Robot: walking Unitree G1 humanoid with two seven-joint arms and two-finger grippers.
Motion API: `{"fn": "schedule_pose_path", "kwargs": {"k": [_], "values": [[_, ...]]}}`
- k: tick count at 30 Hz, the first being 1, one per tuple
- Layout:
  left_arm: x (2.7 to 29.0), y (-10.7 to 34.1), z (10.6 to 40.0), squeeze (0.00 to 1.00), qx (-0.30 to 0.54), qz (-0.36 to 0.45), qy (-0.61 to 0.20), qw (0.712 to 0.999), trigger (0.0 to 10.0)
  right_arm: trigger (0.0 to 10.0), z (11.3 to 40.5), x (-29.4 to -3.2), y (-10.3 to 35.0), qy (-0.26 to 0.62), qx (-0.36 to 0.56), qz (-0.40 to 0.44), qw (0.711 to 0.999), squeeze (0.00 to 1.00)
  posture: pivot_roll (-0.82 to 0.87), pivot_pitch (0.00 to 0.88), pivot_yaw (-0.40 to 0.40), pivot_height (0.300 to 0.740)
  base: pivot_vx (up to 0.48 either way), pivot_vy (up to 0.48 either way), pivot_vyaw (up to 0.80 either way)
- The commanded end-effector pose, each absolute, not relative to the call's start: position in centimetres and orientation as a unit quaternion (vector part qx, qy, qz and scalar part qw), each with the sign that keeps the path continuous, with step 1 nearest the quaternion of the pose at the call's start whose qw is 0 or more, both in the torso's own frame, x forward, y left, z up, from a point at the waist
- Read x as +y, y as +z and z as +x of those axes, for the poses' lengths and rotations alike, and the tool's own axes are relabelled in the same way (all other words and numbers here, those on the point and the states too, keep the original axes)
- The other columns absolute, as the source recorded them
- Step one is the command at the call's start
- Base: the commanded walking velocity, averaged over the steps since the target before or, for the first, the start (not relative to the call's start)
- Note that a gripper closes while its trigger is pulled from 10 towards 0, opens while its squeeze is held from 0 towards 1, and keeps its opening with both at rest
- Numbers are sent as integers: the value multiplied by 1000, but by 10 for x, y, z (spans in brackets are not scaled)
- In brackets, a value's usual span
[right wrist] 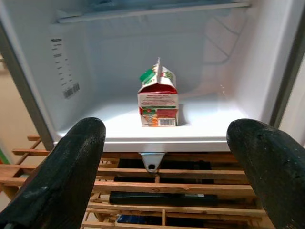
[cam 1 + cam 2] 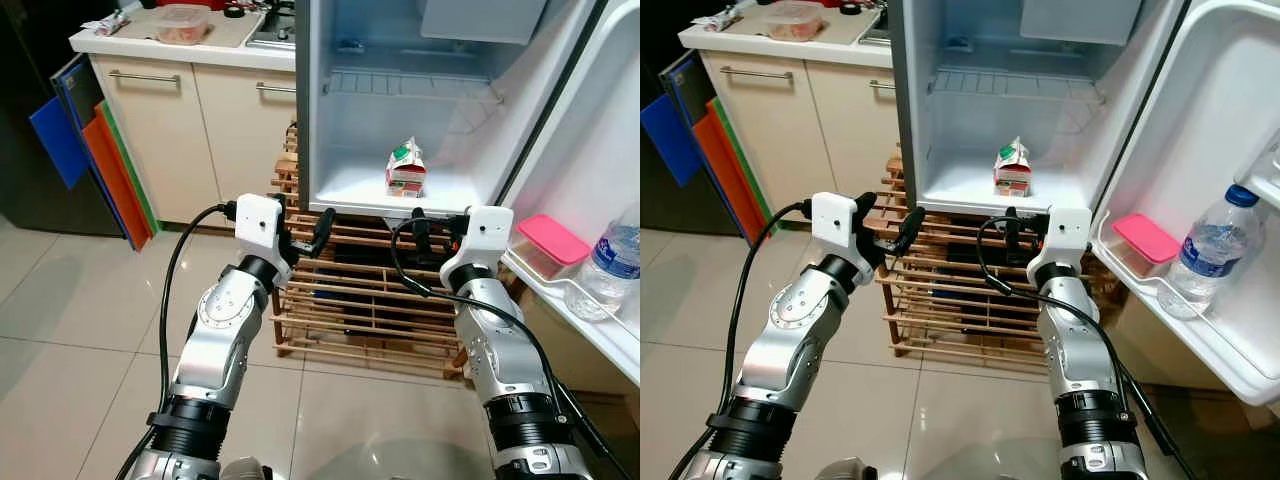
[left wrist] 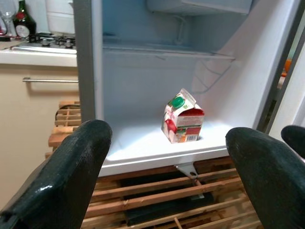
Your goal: Restocking fridge
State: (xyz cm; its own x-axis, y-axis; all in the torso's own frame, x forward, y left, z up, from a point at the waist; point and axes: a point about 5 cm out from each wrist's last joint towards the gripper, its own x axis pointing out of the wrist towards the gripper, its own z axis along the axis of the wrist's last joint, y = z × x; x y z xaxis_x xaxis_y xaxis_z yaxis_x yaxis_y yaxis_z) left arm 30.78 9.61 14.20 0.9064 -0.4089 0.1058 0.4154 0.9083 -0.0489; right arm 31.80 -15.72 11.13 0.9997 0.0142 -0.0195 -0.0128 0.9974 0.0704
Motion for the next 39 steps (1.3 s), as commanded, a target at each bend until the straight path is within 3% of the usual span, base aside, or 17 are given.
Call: {"fn": "schedule_pose_path", "kwargs": {"k": [1, 9, 39], "values": [[95, 143, 309, 0, -51, -40, -216, 974, 10000, 10000, 319, -159, 112, 4, 11, 29, 1000, 0, -32, 0, -21, 726, 0, 0, 0], [92, 146, 305, 0, -61, -45, -228, 971, 10000, 10000, 318, -160, 110, 3, 15, 28, 999, 0, -36, 0, -17, 726, 0, -300, 0], [92, 145, 309, 0, -55, -43, -221, 973, 10000, 10000, 316, -162, 108, 0, 20, 24, 1000, 0, -49, 0, -14, 726, 0, 0, 0]]}}
